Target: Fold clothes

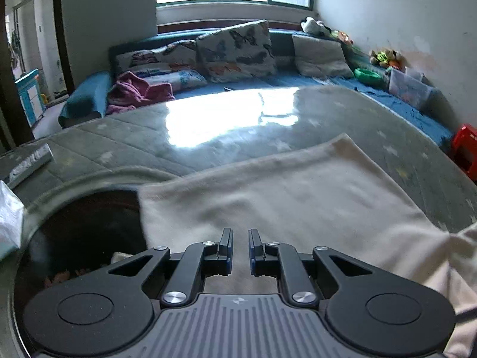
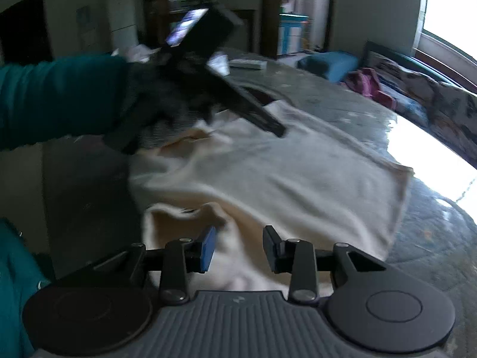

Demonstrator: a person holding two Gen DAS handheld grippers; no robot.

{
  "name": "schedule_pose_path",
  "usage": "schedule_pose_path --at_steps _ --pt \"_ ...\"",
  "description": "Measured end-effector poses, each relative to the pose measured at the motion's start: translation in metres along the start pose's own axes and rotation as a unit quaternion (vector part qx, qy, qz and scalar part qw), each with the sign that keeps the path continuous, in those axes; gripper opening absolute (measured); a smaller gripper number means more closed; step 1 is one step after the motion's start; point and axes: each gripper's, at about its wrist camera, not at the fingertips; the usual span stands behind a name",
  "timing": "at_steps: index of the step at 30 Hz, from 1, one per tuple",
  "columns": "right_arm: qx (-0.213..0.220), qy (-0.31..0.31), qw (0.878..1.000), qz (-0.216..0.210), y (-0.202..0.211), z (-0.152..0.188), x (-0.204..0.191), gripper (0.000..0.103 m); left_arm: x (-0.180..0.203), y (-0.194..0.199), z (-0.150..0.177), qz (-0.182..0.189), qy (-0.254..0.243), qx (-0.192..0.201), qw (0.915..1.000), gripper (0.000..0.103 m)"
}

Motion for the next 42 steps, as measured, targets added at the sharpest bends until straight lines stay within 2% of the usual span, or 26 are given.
schedule_pose_path --at_steps 4,8,10,11,14,26,30,33,37,39,42 --pt "0.010 0.040 0.999 0.008 -0.015 0.002 -0.018 0.035 0.006 -0.001 0.004 0.004 -0.005 -0.003 1.0000 0.014" --pt "0.015 0.052 0.999 0.006 -0.030 0.001 -0.024 0.031 0.006 -0.001 0.005 0.002 -0.001 -0.003 1.0000 0.016" --pt "0.019 0.051 0.998 0.008 -0.032 0.003 -0.025 0.019 0.006 -0.002 0.006 -0.001 -0.001 -0.002 1.0000 0.020" --pt "0.020 0.048 0.999 0.009 -0.032 0.004 -0.024 0.009 0.005 -0.001 0.007 -0.003 -0.001 -0.001 1.0000 0.021" --pt "0.021 0.038 0.999 0.005 -0.028 0.007 -0.022 0.004 0.004 -0.001 0.008 -0.006 0.000 0.000 1.0000 0.027" --pt "-0.013 0.065 0.997 -0.032 -0.003 0.035 -0.047 0.002 0.003 0.001 0.014 -0.021 0.007 0.008 0.9997 0.040" --pt "-0.023 0.054 0.998 -0.033 -0.006 0.043 -0.052 0.002 0.004 0.004 0.014 -0.027 0.006 0.008 0.9996 0.040" --pt "-0.013 0.036 0.998 -0.040 0.005 0.040 -0.050 0.004 0.011 0.014 0.014 -0.029 -0.007 0.019 0.9994 0.040" --pt "0.033 -0.003 0.999 -0.004 0.022 0.026 -0.033 0.008 0.022 0.029 0.016 -0.022 -0.016 0.040 0.9988 0.040" --pt "0.037 -0.024 0.999 0.018 0.015 0.021 -0.022 0.010 0.029 0.036 0.020 -0.013 -0.019 0.044 0.9988 0.040" --pt "0.027 -0.046 0.998 0.028 0.000 0.020 -0.012 0.010 0.041 0.046 0.028 -0.001 -0.024 0.048 0.9985 0.040"
Point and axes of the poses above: each gripper's, at about its wrist camera, not at the fingertips, and y roughly against the way its jaws point, x to its right, z to its underside, and after that the axes turned 15 degrees about -y, right-handed
